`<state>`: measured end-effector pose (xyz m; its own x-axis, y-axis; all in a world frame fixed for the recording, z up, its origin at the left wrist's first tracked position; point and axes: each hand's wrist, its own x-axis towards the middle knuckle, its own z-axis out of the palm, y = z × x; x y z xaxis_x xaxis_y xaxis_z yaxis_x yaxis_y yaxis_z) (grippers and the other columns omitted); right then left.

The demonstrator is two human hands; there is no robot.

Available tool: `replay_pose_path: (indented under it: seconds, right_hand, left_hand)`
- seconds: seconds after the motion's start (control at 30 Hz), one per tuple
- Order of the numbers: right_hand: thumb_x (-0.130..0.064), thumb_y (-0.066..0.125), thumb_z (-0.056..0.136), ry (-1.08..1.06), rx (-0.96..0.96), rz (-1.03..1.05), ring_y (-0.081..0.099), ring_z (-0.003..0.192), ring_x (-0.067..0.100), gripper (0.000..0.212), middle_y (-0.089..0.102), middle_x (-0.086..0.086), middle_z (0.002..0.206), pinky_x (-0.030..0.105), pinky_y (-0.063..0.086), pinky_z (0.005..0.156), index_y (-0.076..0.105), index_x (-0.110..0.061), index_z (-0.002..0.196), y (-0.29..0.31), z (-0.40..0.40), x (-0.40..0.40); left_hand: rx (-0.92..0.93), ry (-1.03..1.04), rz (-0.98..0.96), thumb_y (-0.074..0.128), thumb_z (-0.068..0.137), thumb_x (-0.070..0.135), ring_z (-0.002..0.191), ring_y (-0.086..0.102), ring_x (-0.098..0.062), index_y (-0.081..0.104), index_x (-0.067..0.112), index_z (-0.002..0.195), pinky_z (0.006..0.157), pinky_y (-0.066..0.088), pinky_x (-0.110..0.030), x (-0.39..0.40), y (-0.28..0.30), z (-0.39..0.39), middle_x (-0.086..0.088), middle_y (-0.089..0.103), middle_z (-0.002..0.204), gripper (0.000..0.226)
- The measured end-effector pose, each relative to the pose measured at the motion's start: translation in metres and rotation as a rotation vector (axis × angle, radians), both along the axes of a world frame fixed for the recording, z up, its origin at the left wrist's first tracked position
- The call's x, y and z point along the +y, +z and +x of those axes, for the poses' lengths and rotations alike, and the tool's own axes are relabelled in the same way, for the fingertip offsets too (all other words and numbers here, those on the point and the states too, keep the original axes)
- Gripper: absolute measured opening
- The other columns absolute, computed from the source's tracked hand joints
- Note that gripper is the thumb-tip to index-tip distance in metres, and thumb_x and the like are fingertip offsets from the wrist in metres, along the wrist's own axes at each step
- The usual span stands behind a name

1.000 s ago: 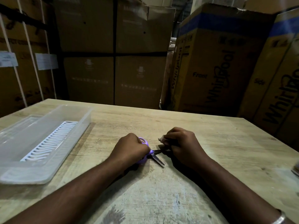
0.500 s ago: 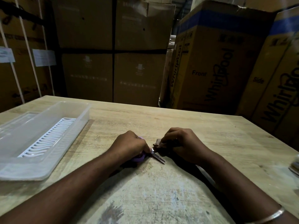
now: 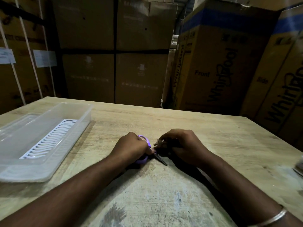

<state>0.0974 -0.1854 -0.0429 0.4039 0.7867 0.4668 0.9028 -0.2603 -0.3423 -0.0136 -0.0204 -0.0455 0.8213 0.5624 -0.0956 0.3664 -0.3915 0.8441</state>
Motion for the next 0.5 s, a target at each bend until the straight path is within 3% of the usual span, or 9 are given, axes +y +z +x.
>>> replay_pose_path:
  seconds: [0.07, 0.17, 0.3, 0.5]
  right_hand:
    - [-0.001, 0.076, 0.076, 0.0, 0.02, 0.045, 0.066, 0.085, 0.005, 0.026, 0.074, 0.001, 0.095, 0.015, 0.053, 0.074, 0.076, -0.013, 0.1, 0.003, -0.002, -0.004]
    - [-0.007, 0.076, 0.076, 0.119, -0.033, -0.066, 0.067, 0.085, 0.01, 0.024, 0.071, 0.0, 0.095, 0.024, 0.055, 0.071, 0.077, -0.015, 0.099, 0.003, -0.009, -0.006]
    - [-0.015, 0.079, 0.078, 0.171, -0.039, -0.15, 0.068, 0.085, 0.01, 0.02, 0.069, -0.001, 0.095, 0.032, 0.056, 0.07, 0.077, -0.018, 0.097, 0.002, -0.015, 0.001]
    - [-0.013, 0.077, 0.08, 0.153, -0.034, -0.25, 0.066, 0.081, 0.007, 0.018, 0.069, -0.005, 0.093, 0.03, 0.054, 0.07, 0.078, -0.023, 0.096, 0.007, -0.022, -0.002]
  left_hand:
    - [-0.018, 0.001, -0.007, 0.083, 0.069, 0.023, 0.052, 0.056, -0.017, 0.06, 0.013, 0.043, 0.049, 0.033, -0.022, 0.001, -0.001, 0.0, -0.002, 0.06, 0.05, 0.037]
    - [-0.027, 0.011, -0.004, 0.081, 0.067, 0.022, 0.071, 0.069, -0.025, 0.074, 0.006, 0.066, 0.06, 0.044, -0.028, 0.0, -0.001, 0.001, -0.01, 0.073, 0.069, 0.017]
    - [-0.021, 0.031, 0.009, 0.078, 0.064, 0.022, 0.074, 0.071, -0.025, 0.075, 0.006, 0.069, 0.06, 0.044, -0.029, -0.002, -0.002, 0.001, -0.009, 0.074, 0.069, 0.017]
    - [0.002, 0.04, 0.026, 0.08, 0.063, 0.027, 0.079, 0.071, -0.024, 0.076, 0.007, 0.076, 0.066, 0.05, -0.033, -0.001, -0.004, 0.004, -0.008, 0.075, 0.075, 0.024]
